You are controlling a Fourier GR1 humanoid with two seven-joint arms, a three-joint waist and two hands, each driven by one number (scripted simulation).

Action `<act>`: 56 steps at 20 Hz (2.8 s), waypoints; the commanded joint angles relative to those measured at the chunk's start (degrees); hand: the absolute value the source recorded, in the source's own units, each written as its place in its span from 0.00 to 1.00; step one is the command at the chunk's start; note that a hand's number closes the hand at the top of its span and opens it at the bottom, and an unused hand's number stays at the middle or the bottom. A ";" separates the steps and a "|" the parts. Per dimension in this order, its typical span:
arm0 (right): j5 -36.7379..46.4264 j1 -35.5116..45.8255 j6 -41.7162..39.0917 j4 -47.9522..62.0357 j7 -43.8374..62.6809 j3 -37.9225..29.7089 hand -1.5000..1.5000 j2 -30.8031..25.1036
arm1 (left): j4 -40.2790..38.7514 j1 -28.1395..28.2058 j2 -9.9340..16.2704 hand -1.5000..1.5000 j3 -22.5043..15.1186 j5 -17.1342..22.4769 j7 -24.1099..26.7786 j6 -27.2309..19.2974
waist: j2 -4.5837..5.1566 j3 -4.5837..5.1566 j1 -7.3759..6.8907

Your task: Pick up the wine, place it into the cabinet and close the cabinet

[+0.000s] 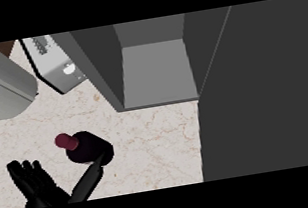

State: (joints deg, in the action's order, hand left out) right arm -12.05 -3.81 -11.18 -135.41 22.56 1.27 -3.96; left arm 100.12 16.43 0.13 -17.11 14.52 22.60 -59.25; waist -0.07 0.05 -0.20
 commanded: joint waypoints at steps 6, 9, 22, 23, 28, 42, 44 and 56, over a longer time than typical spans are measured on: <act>-4.59 -6.24 -2.89 -6.81 1.04 -1.77 0.00 -1.14 | -11.14 1.47 -0.12 0.00 7.17 14.71 15.13 12.25 | -0.04 -0.01 0.23; -1.90 1.15 0.61 -2.88 3.50 -2.30 0.00 -0.57 | -14.15 -3.31 -0.13 0.00 7.09 14.52 12.63 10.28 | 0.06 -0.03 0.15; -0.64 -2.60 -3.37 2.56 -3.54 -2.62 0.00 0.78 | -38.87 -12.95 -0.13 0.00 10.93 28.37 28.24 21.27 | 0.10 -0.04 0.39; -2.11 -3.06 -4.03 0.26 -3.06 -3.97 0.00 -0.15 | -36.16 -7.37 -0.13 0.00 10.77 27.17 28.60 23.83 | 0.05 -0.05 0.28; -0.35 -1.09 -1.10 -3.72 2.52 -0.61 0.00 0.70 | -44.33 -13.24 -0.13 0.00 9.16 32.99 34.19 25.74 | 0.06 -0.03 0.34; -0.22 -6.50 -4.36 -4.84 -1.57 -2.08 0.00 1.14 | -58.23 -20.37 0.32 0.00 13.93 38.45 40.02 39.09 | 0.05 -0.05 0.51; 2.26 -0.66 -2.62 2.00 -2.82 -0.74 0.00 2.04 | -57.76 -20.54 0.15 0.00 13.44 38.47 41.01 38.79 | 0.09 -0.04 0.28; 0.04 -4.33 -4.35 -0.72 -3.10 -2.70 0.00 1.07 | -57.69 -19.91 0.07 1.00 10.07 39.06 41.74 40.76 | 0.04 -0.07 0.39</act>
State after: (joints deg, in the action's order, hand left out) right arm -10.96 -6.19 -14.17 -136.56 21.32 -0.08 -2.59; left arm 43.45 -3.42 0.12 -7.66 54.64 63.07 -19.54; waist -0.61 -1.09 -0.07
